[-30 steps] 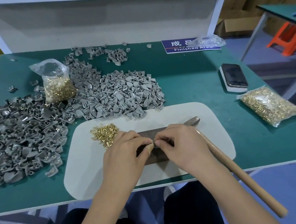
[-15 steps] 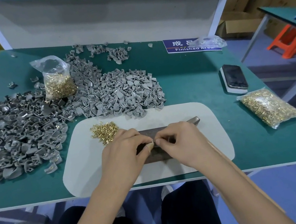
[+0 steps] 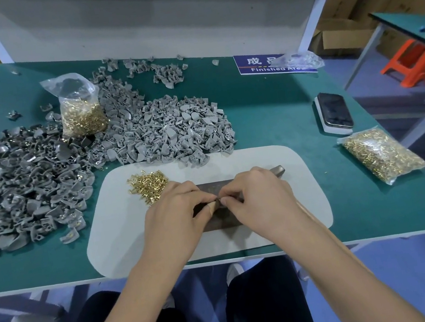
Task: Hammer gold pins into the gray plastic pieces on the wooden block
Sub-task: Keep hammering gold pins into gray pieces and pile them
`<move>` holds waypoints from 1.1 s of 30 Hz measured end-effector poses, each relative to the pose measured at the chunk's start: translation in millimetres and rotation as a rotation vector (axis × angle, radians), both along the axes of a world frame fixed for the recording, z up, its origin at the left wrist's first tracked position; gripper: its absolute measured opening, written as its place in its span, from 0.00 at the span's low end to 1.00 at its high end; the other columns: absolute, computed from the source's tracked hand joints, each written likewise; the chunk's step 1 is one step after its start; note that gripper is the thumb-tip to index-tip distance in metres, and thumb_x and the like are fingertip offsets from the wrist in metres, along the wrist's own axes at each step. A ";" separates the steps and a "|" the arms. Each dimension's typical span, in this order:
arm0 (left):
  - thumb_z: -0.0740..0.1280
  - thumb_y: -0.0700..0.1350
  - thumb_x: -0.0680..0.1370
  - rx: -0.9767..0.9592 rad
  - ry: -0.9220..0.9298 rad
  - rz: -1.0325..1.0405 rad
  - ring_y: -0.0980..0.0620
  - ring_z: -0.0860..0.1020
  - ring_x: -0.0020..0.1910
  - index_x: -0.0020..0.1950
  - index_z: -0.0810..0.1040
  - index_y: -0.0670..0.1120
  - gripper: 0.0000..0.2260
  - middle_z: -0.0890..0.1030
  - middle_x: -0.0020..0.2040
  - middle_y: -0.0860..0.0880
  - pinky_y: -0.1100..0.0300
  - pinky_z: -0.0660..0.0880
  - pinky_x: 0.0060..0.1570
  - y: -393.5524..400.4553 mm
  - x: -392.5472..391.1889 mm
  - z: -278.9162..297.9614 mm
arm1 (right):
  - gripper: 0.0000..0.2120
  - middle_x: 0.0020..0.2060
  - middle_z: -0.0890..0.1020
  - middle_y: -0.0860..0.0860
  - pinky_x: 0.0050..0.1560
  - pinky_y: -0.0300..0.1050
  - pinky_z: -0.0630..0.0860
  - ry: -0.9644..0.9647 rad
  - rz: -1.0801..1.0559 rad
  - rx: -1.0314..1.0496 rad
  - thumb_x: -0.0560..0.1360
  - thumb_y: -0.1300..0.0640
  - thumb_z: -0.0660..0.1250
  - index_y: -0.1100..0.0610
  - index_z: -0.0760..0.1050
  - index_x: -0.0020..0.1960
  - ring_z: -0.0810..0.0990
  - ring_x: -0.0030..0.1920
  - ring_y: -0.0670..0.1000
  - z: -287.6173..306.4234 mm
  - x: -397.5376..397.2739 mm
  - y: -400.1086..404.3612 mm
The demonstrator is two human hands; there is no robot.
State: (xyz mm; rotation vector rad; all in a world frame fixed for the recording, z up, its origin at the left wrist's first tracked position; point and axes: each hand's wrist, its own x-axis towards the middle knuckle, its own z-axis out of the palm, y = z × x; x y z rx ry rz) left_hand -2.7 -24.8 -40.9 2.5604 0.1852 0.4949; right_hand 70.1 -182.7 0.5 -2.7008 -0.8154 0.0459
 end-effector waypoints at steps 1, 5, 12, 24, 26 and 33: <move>0.74 0.55 0.75 -0.008 0.004 -0.007 0.57 0.71 0.50 0.49 0.85 0.61 0.04 0.79 0.43 0.61 0.60 0.65 0.36 0.9 0.8 0.9 | 0.06 0.38 0.76 0.41 0.40 0.45 0.65 0.005 -0.005 0.002 0.78 0.48 0.68 0.41 0.83 0.47 0.74 0.53 0.50 0.0 0.6 0.3; 0.71 0.57 0.76 -0.024 0.008 -0.050 0.57 0.71 0.50 0.48 0.83 0.61 0.03 0.80 0.45 0.62 0.58 0.71 0.39 3.2 2.4 4.6 | 0.05 0.40 0.83 0.42 0.41 0.46 0.75 0.122 -0.041 0.096 0.76 0.49 0.70 0.40 0.84 0.47 0.79 0.48 0.48 -3.0 3.6 -3.9; 0.71 0.54 0.77 0.016 -0.017 -0.049 0.55 0.72 0.50 0.48 0.82 0.57 0.03 0.81 0.45 0.60 0.56 0.73 0.41 -2.3 -1.3 4.9 | 0.06 0.36 0.82 0.44 0.46 0.52 0.78 0.168 -0.030 0.225 0.76 0.53 0.70 0.44 0.84 0.44 0.80 0.43 0.51 -11.1 2.0 -6.5; 0.69 0.56 0.79 0.074 -0.032 -0.029 0.55 0.72 0.52 0.48 0.82 0.57 0.05 0.80 0.46 0.60 0.58 0.71 0.38 -6.0 -3.0 2.7 | 0.11 0.53 0.77 0.54 0.46 0.51 0.70 -0.082 -0.514 0.089 0.79 0.46 0.68 0.50 0.78 0.58 0.72 0.58 0.58 -40.5 -2.0 -75.2; 0.69 0.56 0.79 0.084 -0.032 -0.029 0.55 0.72 0.52 0.49 0.82 0.57 0.05 0.80 0.47 0.60 0.58 0.70 0.38 -5.9 -2.4 2.7 | 0.14 0.56 0.76 0.57 0.47 0.53 0.69 0.040 -0.530 -0.020 0.80 0.47 0.67 0.54 0.75 0.62 0.72 0.59 0.61 -48.4 -1.2 -89.5; 0.70 0.57 0.78 0.097 -0.028 -0.019 0.54 0.74 0.51 0.49 0.84 0.58 0.05 0.81 0.46 0.60 0.60 0.65 0.37 -5.3 -0.7 5.8 | 0.08 0.52 0.75 0.51 0.45 0.53 0.72 0.003 -0.487 0.044 0.82 0.49 0.62 0.52 0.73 0.57 0.76 0.47 0.58 -22.4 10.4 -104.2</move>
